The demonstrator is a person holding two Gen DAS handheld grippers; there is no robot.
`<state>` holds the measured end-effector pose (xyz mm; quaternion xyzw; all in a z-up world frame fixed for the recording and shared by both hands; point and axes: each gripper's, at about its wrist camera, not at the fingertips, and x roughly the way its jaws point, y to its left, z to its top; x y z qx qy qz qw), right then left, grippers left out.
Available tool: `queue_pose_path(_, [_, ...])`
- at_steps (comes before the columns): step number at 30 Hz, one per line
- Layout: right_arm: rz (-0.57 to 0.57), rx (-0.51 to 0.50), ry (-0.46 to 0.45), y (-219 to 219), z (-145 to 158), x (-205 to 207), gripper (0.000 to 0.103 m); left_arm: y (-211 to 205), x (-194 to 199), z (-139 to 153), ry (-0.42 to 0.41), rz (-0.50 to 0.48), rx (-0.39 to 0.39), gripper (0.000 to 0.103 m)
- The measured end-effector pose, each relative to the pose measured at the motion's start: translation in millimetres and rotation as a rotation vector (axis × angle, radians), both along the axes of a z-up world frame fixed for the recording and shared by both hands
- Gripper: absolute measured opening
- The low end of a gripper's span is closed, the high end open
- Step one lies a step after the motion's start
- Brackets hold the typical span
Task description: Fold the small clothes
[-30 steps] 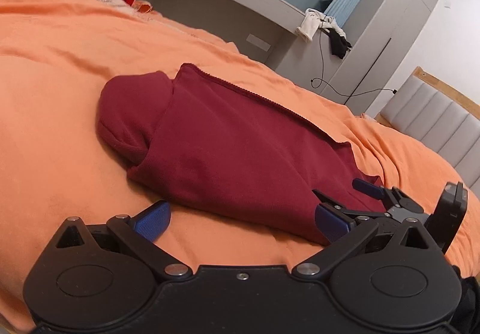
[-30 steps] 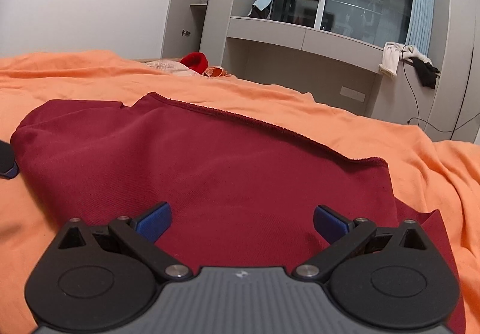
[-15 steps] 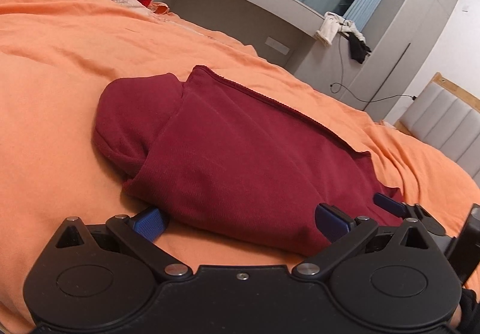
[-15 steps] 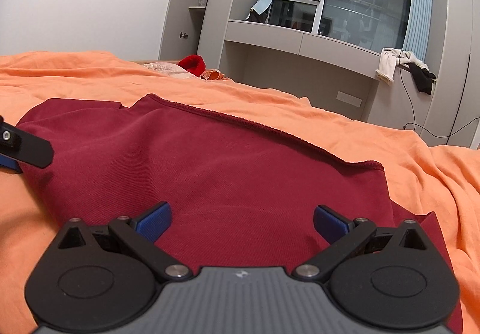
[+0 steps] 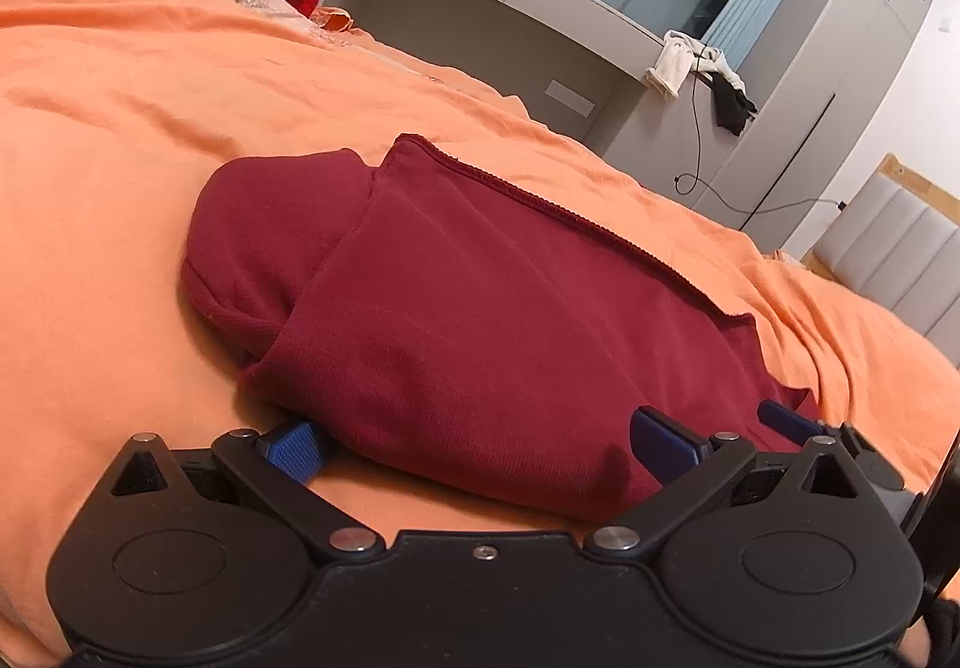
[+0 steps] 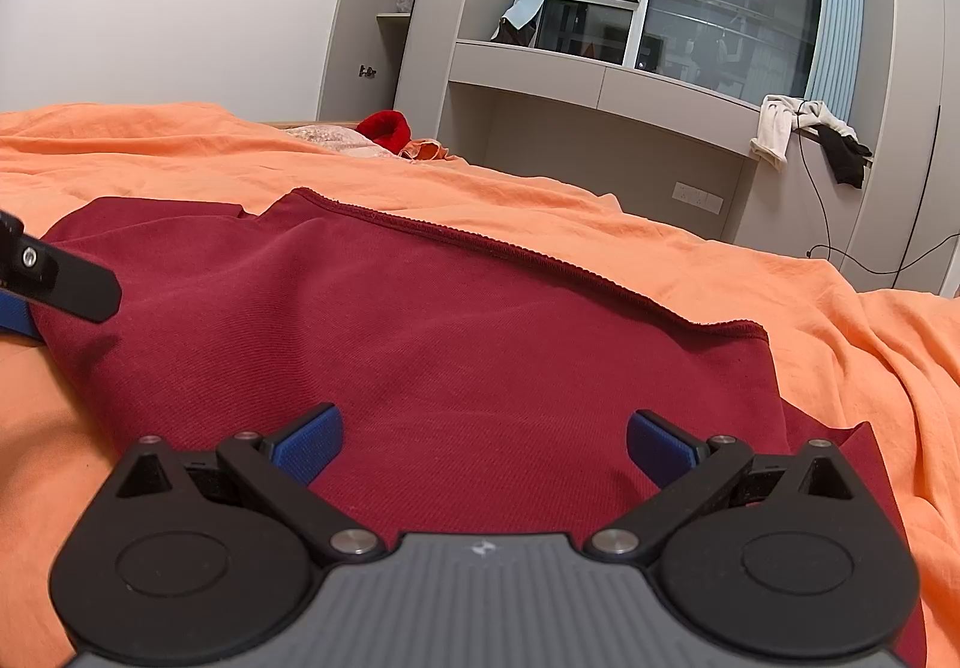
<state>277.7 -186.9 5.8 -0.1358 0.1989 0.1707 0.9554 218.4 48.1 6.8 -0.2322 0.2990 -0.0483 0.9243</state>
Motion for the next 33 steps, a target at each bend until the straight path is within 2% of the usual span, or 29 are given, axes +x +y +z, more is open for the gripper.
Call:
queue_pose_path(6, [0.0,0.0,0.0,0,0,0,0.103,4,3,0,-0.011,0.016,-0.044,0.102])
queue_pose_path(14, [-0.019,-0.038,-0.043,6,0,-8,0.103,5,15,0,-0.067,0.061,0.022,0.102])
queue_pose_path(23, [0.024,-0.028,-0.063,18,13,-20,0.103,10,23,1,-0.074,0.114,0.008,0.102])
queue_pose_path(27, [-0.011,-0.09,-0.057,30,6,-17,0.103,10,23,1,-0.071,0.116,0.008,0.102])
queue_pose_path(33, [-0.015,-0.076,-0.054,28,0,-16,0.103,9,23,1,-0.069,0.114,0.008,0.102])
